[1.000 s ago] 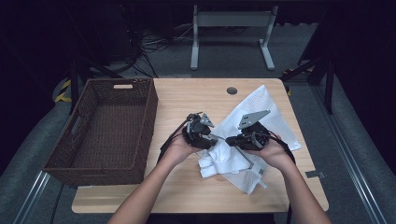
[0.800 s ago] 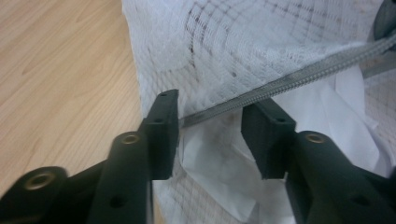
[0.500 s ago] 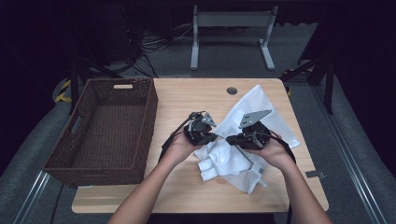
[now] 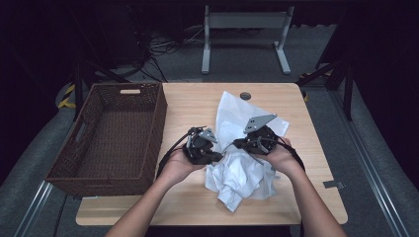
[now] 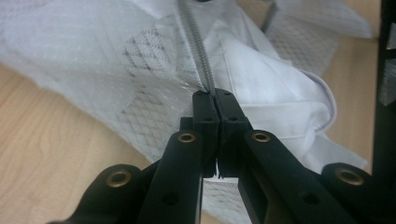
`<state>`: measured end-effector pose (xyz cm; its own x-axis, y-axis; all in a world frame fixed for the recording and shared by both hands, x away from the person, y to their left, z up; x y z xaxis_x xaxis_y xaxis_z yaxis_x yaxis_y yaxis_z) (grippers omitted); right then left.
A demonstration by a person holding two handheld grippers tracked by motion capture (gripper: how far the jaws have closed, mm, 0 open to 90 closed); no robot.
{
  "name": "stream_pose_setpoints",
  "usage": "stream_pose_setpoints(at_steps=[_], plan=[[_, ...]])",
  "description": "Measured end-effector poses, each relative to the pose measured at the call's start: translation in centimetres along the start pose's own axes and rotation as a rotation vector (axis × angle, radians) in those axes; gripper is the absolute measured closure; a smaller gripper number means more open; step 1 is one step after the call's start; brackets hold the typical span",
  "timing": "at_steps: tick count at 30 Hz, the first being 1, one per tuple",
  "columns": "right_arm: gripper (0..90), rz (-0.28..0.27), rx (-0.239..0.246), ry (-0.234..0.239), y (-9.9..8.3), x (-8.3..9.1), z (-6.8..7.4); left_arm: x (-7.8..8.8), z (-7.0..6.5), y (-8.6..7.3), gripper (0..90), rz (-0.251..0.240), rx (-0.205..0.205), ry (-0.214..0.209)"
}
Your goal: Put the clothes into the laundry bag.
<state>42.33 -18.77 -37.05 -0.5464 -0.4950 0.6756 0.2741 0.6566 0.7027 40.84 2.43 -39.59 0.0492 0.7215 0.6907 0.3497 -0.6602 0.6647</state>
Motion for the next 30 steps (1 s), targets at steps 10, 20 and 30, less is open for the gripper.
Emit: stream_pose_setpoints(at_steps=[10, 20, 30], plan=[[67.5, 0.011, -0.008, 0.001, -1.4, 0.7, 0.8, 0.3, 0.1, -1.7, 88.8, -0.034, 0.044, 0.011], [64.6, 0.077, -0.056, -0.114, -7.0, 4.5, -0.2, 0.0, -0.2, -1.5, 89.0, -0.031, 0.045, 0.007], [57.3, 0.12, -0.078, -0.171, -10.5, 5.5, 0.0, 0.6, -0.2, -1.7, 89.0, -0.056, 0.052, 0.003]])
Point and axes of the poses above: each handheld gripper's, and its own axes: x roughly backward along the jaws, y roughly out of its top, z roughly to its left, the point moved 1 cm from there along -x, roughly forward along the jaws, and after that the axes turned 11 degrees about -y, right-handed, at the moved point
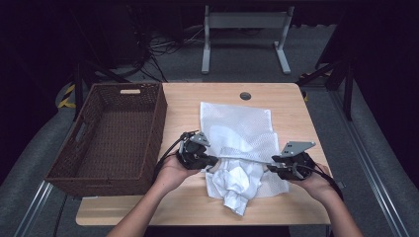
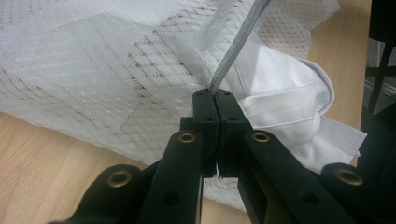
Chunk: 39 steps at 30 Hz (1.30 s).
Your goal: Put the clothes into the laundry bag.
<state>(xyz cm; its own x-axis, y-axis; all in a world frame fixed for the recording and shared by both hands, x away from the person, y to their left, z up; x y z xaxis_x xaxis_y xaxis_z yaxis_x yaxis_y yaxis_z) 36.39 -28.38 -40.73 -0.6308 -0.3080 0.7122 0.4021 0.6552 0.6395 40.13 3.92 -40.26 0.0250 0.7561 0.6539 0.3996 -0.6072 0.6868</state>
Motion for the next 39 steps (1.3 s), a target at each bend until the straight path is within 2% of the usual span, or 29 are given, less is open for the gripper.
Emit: stream_pose_setpoints(at_steps=[4, 7, 8, 11, 18, 24, 26, 28, 33, 35, 37, 39], plan=[[51.3, 0.016, 0.017, -0.006, 0.1, -0.9, 0.2, 0.0, -0.2, 0.1, 89.0, -0.007, 0.0, -0.013], [67.4, 0.041, 0.044, -0.03, 0.1, -1.3, 0.3, 0.0, -0.4, 0.1, 89.0, -0.005, 0.001, -0.026], [74.6, 0.044, 0.032, -0.038, 0.1, -1.3, 0.2, 0.0, -0.5, 0.1, 89.0, 0.0, -0.002, -0.03], [84.3, 0.02, 0.001, -0.043, 0.5, -1.3, -0.5, -0.1, -1.0, 0.2, 89.0, 0.002, -0.009, -0.046], [86.3, -0.015, -0.029, -0.069, 2.8, -2.9, -2.3, -0.9, -1.8, 0.7, 88.9, -0.003, -0.025, -0.096], [86.2, -0.012, -0.06, -0.081, 4.1, -5.3, -3.3, -2.4, -1.5, 1.3, 88.9, 0.0, -0.026, -0.094], [83.6, -0.007, -0.062, -0.083, 4.0, -5.4, -3.2, -2.6, -1.3, 1.4, 89.0, -0.007, -0.019, -0.092], [74.1, -0.011, -0.084, -0.07, 3.8, -4.8, -3.1, -2.7, -1.2, 1.4, 89.0, -0.015, -0.014, -0.093], [54.9, -0.041, -0.158, -0.051, 2.6, -1.3, -2.9, -2.7, -1.1, 1.4, 89.0, -0.026, -0.01, -0.082], [44.5, -0.06, -0.184, -0.029, 1.9, 0.2, -2.3, -2.7, -1.2, 1.4, 89.0, -0.021, -0.009, -0.082], [39.2, -0.063, -0.208, 0.009, 1.1, 0.9, -1.4, -2.8, -1.2, 1.3, 89.0, -0.019, -0.009, -0.079], [33.1, -0.062, -0.208, 0.024, 0.4, 1.1, -0.5, -2.8, -1.2, 1.2, 89.0, -0.017, -0.01, -0.079]])
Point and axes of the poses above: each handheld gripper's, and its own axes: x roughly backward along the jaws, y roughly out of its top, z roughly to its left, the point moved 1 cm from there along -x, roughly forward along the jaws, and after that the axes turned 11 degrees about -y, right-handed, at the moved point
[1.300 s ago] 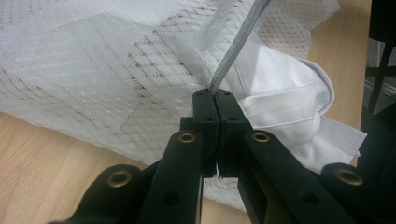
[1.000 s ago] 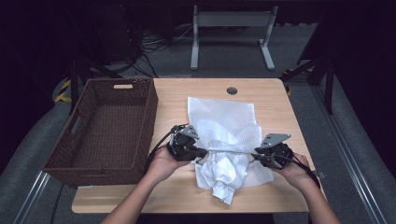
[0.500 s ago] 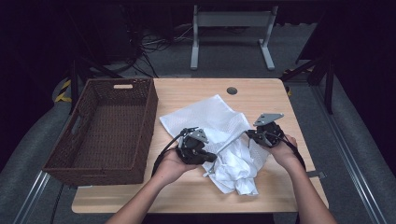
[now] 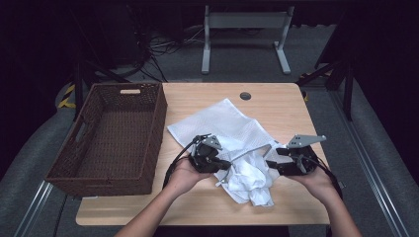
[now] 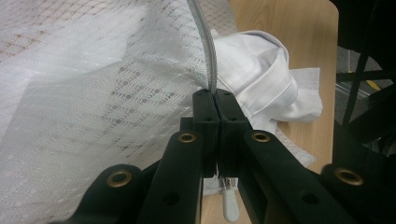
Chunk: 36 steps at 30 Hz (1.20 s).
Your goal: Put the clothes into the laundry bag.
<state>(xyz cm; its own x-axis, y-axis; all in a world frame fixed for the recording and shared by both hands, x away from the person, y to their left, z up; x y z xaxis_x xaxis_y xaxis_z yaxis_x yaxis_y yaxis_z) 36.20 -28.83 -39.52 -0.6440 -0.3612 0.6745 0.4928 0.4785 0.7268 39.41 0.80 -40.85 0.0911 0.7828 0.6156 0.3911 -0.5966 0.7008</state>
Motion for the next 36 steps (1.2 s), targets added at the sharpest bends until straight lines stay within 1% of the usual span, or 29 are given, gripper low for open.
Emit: stream_pose_setpoints(at_steps=[1, 3, 5, 6, 8, 9, 10, 13, 14, 17, 18, 20, 22, 24, 25, 26, 27, 32, 34, 36], plan=[[30.5, 0.012, -0.002, 0.008, -0.4, 0.0, 0.4, 0.0, -0.1, 0.0, 89.0, -0.001, 0.005, 0.001], [24.7, 0.02, 0.015, 0.013, -1.0, -0.1, 1.2, 0.1, -0.1, -0.1, 88.9, -0.001, 0.004, -0.001], [19.9, 0.03, 0.013, 0.034, -1.3, -0.3, 1.9, 0.2, -0.2, -0.1, 88.9, -0.007, 0.003, 0.003], [18.4, 0.033, 0.019, 0.042, -1.5, -0.4, 2.3, 0.3, -0.3, -0.2, 89.0, -0.009, 0.007, 0.002], [15.5, 0.037, 0.008, 0.073, -1.9, -0.6, 3.2, 0.4, -0.3, -0.3, 88.9, -0.009, 0.004, 0.003], [14.1, 0.039, 0.014, 0.084, -2.0, -0.6, 3.5, 0.4, -0.3, -0.3, 89.0, -0.009, 0.004, 0.003], [14.1, 0.039, 0.014, 0.084, -2.0, -0.6, 3.5, 0.5, -0.4, -0.3, 89.0, -0.008, 0.005, 0.007], [11.0, 0.056, 0.043, 0.101, -2.6, -1.0, 4.9, 0.7, -0.4, -0.5, 89.0, -0.014, 0.006, 0.007], [10.0, 0.081, 0.048, 0.107, -2.9, -1.5, 5.5, 0.7, -0.4, -0.5, 89.0, -0.01, 0.008, 0.005], [9.5, 0.118, 0.092, 0.079, -3.1, -2.5, 6.2, 0.6, -0.4, -0.6, 89.0, -0.007, 0.005, 0.007], [9.7, 0.127, 0.102, 0.079, -3.2, -2.8, 6.3, 0.6, -0.4, -0.6, 89.0, -0.006, 0.002, 0.009], [12.8, 0.139, 0.13, 0.07, -3.4, -3.2, 6.5, 0.6, -0.4, -0.6, 88.9, -0.005, 0.001, 0.008], [18.2, 0.149, 0.145, 0.053, -3.5, -3.4, 6.6, 0.6, -0.4, -0.6, 89.0, -0.003, 0.003, 0.004], [27.1, 0.159, 0.156, 0.032, -3.7, -3.6, 6.7, 0.6, -0.4, -0.6, 89.0, -0.002, 0.003, 0.003], [32.2, 0.158, 0.171, 0.021, -3.7, -3.6, 6.7, 0.5, -0.4, -0.7, 89.0, 0.002, 0.001, 0.002], [35.1, 0.159, 0.178, 0.014, -3.8, -3.6, 6.7, 0.5, -0.4, -0.7, 89.0, 0.0, 0.001, 0.001], [35.1, 0.159, 0.178, 0.014, -3.8, -3.6, 6.7, 0.5, -0.4, -0.7, 89.0, 0.0, 0.001, 0.001], [55.3, 0.148, 0.188, -0.005, -3.8, -3.5, 6.4, 0.4, -0.5, -0.7, 89.0, 0.005, -0.001, 0.003], [60.1, 0.146, 0.193, -0.009, -3.8, -3.3, 6.3, 0.4, -0.5, -0.7, 89.0, 0.012, -0.004, 0.006], [65.0, 0.143, 0.185, -0.016, -3.7, -3.2, 6.2, 0.3, -0.5, -0.7, 89.0, 0.013, -0.004, 0.004]])
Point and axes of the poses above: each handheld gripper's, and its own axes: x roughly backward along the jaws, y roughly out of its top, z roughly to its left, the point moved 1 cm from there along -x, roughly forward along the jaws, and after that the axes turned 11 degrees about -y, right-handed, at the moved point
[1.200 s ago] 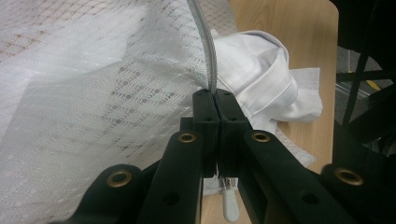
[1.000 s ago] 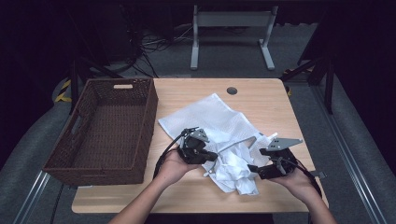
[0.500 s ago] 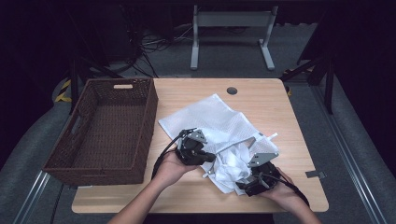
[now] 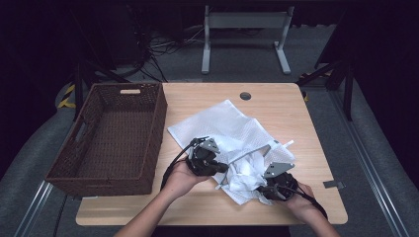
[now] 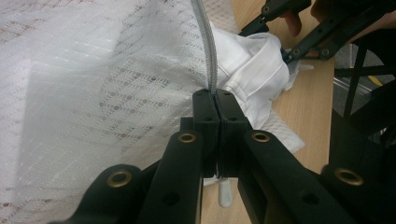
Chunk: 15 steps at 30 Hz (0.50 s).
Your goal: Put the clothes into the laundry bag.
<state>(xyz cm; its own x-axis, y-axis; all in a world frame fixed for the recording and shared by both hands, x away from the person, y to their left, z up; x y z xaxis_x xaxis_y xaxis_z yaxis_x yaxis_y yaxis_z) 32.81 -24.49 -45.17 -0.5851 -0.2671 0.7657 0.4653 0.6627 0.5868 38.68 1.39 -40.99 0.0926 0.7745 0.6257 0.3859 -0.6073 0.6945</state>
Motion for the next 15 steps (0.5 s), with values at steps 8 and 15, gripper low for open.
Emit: stream_pose_setpoints(at_steps=[8, 15], plan=[[75.3, -0.021, -0.041, 0.017, 0.1, 0.7, -0.9, -0.3, -0.3, 0.1, 89.0, 0.015, -0.014, -0.002], [75.9, -0.082, -0.106, 0.04, 1.2, 1.3, -1.8, -0.3, -0.6, 0.1, 89.0, 0.014, -0.015, -0.005]])
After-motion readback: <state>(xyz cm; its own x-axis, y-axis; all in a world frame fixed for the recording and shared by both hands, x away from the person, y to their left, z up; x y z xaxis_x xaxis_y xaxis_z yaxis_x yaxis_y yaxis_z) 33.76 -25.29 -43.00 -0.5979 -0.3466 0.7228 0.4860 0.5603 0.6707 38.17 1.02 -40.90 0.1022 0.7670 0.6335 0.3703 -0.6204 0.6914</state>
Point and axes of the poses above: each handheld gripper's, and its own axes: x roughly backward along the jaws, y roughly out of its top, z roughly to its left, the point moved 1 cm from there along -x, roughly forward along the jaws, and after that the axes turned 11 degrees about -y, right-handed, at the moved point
